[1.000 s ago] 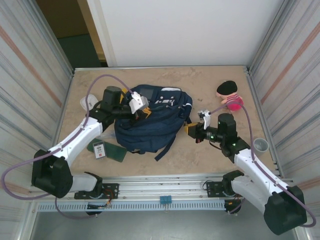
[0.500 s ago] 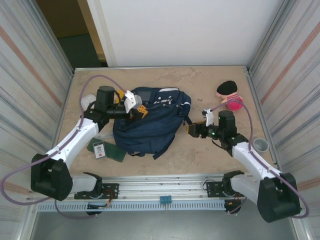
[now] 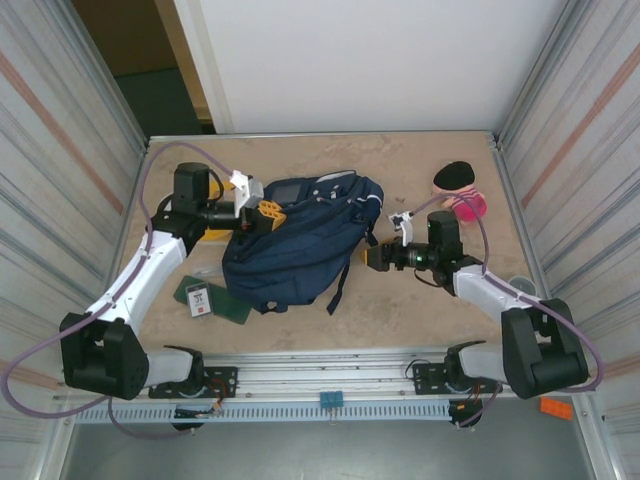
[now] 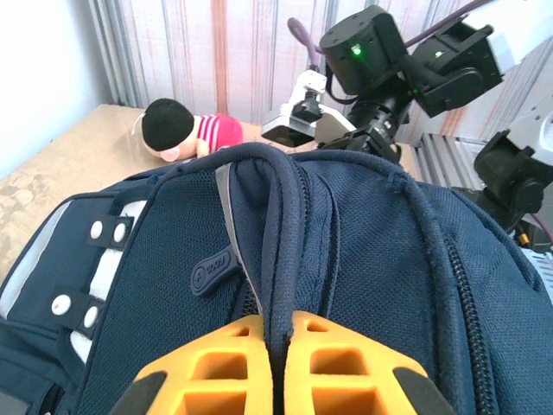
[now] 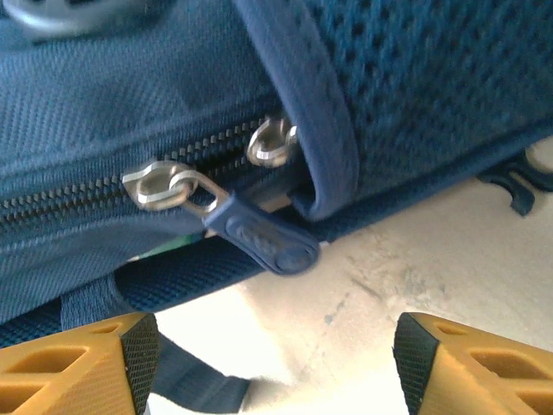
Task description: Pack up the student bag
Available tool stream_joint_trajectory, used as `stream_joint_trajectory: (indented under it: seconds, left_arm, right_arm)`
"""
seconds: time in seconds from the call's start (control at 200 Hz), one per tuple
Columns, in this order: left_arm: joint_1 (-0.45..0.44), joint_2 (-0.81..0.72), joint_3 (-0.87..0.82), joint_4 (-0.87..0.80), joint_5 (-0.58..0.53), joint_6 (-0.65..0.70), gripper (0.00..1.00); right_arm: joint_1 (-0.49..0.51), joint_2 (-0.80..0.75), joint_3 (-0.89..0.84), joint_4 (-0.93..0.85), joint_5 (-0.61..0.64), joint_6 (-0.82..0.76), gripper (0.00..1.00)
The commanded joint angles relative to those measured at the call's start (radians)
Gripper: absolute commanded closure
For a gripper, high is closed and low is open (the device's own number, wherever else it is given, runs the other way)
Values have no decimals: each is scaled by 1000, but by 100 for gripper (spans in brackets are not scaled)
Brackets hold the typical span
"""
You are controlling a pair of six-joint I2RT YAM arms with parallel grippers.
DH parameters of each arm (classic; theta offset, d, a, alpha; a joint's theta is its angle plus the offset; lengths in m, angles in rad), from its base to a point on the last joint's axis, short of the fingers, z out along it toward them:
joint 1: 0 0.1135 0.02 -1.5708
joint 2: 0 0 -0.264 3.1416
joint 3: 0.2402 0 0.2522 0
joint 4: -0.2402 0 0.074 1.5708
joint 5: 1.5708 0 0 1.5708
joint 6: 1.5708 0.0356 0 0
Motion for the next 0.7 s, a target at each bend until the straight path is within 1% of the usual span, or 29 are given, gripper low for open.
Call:
stream_joint_trajectory:
  seconds: [0.0,0.06,0.135,0.19,0.22,0.331,0.416,0.501,0.631,0.697]
  left_arm:
    - [13,-42,60,48,166,3,100]
    - [18,-40,60,47,178,1,100]
    - [20,-40,60,45,181,2,100]
    - [22,-43,59,47,181,3,100]
    - [24,-42,58,47,181,4,100]
    - [26,-41,54,48,173,7,100]
    - [28,-42,49,50,153,10,100]
    - [28,-44,41,53,117,14,100]
    - [27,-40,30,56,103,16,100]
    - [28,-39,26,61,102,15,100]
  right_arm:
    - [-9,29,49,62,-73,16,26]
    - [-10,43,59,74,-96,21,26]
    - [-10,56,74,86,-133,27,32]
    - [-10,56,78,86,-144,27,40]
    - [-11,52,78,87,-145,27,47]
    - [-19,28,72,89,-147,25,66]
    - [-24,9,69,84,-159,25,76]
    - [-30,-8,69,73,-165,19,91]
    - [-33,-32,66,52,-153,2,99]
    - [-34,-39,68,36,-143,-8,100]
